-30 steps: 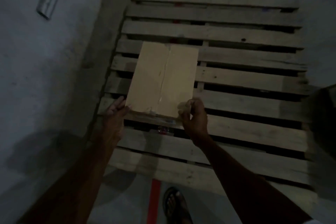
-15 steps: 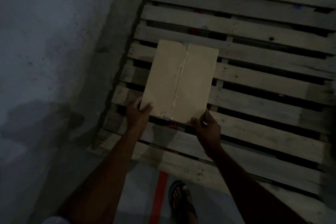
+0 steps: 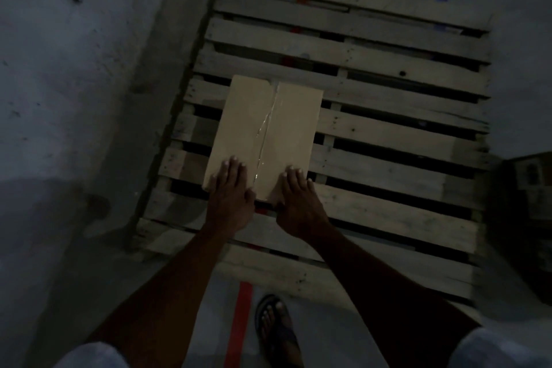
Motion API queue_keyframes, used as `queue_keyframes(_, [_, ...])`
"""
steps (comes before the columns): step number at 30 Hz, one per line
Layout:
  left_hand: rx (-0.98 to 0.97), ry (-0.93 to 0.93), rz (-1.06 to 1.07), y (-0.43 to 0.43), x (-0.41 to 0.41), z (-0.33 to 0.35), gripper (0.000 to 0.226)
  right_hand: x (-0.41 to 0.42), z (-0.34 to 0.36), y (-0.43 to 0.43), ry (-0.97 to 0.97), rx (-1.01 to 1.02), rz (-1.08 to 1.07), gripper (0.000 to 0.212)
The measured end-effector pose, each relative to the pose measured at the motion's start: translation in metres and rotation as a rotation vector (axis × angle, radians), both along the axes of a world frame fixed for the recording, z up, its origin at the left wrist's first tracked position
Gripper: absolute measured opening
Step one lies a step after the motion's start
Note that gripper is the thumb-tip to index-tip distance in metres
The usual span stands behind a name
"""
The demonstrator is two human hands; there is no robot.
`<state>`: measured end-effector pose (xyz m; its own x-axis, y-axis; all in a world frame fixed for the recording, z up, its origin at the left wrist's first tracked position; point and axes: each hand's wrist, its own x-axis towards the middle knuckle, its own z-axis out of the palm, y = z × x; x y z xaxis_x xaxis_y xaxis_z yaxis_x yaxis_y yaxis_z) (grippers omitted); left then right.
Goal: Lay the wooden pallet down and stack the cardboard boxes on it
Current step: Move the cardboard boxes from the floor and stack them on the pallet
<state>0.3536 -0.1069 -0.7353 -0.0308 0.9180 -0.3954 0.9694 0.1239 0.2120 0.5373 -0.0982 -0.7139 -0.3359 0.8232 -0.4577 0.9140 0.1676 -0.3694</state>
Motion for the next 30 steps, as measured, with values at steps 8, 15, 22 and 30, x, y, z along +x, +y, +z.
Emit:
queue_keyframes(8, [0.124, -0.229, 0.18, 0.028, 0.155, 0.106, 0.06, 0.182, 0.091, -0.016, 0.096, 0.42, -0.398, 0.042])
queue_keyframes(15, [0.107, -0.722, 0.193, 0.023, 0.442, 0.182, 0.074, 0.46, 0.17, -0.06, -0.128, 0.523, -0.762, 0.065])
queue_keyframes(22, [-0.032, -0.849, 0.026, -0.006, 0.697, 0.229, 0.087, 0.669, 0.214, -0.113, -0.187, 0.518, -1.014, 0.079])
queue_keyframes(30, [-0.103, -0.721, -0.36, -0.022, 0.864, 0.222, 0.073, 0.776, 0.193, -0.171, -0.15, 0.403, -1.401, 0.072])
